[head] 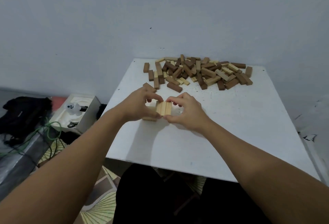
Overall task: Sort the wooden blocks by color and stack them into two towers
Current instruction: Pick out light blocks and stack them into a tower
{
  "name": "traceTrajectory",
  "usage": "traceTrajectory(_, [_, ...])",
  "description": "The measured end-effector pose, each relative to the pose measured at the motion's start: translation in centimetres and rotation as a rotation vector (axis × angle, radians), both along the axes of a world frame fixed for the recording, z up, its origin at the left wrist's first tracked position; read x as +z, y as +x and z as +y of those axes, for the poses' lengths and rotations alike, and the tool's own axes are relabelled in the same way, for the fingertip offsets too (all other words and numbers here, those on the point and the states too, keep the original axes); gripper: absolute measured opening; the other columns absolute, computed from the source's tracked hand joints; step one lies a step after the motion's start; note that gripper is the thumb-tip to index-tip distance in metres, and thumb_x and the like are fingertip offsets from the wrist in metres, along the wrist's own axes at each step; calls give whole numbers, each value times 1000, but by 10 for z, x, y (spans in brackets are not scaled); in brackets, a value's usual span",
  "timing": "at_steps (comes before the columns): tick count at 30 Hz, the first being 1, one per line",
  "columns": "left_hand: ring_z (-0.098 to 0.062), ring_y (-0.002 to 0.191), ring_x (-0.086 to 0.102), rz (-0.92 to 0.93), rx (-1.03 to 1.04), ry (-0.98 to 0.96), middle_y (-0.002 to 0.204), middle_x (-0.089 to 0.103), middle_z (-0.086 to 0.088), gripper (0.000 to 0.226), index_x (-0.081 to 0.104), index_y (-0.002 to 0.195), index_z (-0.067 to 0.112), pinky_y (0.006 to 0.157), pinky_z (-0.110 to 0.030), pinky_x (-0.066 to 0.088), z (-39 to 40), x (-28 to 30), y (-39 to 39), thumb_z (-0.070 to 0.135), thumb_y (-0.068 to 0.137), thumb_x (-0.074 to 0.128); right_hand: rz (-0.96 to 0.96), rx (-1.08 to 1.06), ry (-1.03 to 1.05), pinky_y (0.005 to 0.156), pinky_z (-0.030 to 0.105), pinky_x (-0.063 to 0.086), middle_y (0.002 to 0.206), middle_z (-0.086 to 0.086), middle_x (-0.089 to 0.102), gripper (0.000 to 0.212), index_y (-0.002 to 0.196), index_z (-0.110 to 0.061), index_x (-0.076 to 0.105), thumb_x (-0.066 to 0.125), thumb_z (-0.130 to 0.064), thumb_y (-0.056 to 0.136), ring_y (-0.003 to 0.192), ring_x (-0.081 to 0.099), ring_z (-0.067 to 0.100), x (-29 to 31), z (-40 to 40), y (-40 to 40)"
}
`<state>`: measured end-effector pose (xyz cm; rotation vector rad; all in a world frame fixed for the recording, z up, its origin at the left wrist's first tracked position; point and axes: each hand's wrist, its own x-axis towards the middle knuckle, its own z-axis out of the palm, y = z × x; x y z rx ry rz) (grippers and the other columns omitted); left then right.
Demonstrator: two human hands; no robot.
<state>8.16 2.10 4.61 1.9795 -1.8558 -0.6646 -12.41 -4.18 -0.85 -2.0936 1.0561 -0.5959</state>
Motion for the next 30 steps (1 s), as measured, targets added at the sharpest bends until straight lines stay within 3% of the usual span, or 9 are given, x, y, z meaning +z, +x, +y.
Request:
traceTrajectory(5, [-2,97,50,22,47,37,107,50,3,51,69,117,47,78,-24,46,11,-10,40,39,72,94,21,30,6,105,38,41,118,-11,47,56,125,-43,66,85,-52,73,119,43,11,-6,6,40])
traceTrajectory(8, [-8,101,52,38,54,45,108,50,3,52,68,114,50,84,-30,52,10,-20,52,41,70,94,43,27,12,96,30,37,118,-12,44,53,124,-44,66,85,-49,75,120,38,10,-13,6,51])
traceTrajectory(14, [-16,111,48,63,40,64,108,48,6,54,68,116,54,94,-34,49,0,-36,65,46,69,94,37,3,91,84,16,33,121,-12,41,53,124,-45,64,86,-46,76,123,33,8,-24,1,58])
traceTrajectory(22, [-16,112,46,73,15,112,110,48,9,55,66,119,56,89,-30,43,-9,-40,69,48,71,92,-7,-25,132,75,-3,37,123,-8,42,50,118,-45,66,89,-39,74,121,39,3,-32,0,58])
traceTrajectory(26, [-15,112,46,84,17,120,111,49,8,56,66,119,56,89,-31,43,-12,-42,71,49,70,93,-28,-24,159,75,2,41,122,-11,41,49,116,-47,66,89,-40,73,124,40,5,-33,-2,59])
traceTrajectory(30, [-16,114,46,90,20,140,112,49,9,55,65,119,57,90,-32,43,-12,-45,72,49,71,92,-9,-17,139,100,26,44,122,-15,40,51,115,-51,65,87,-49,69,125,39,5,-38,-4,59])
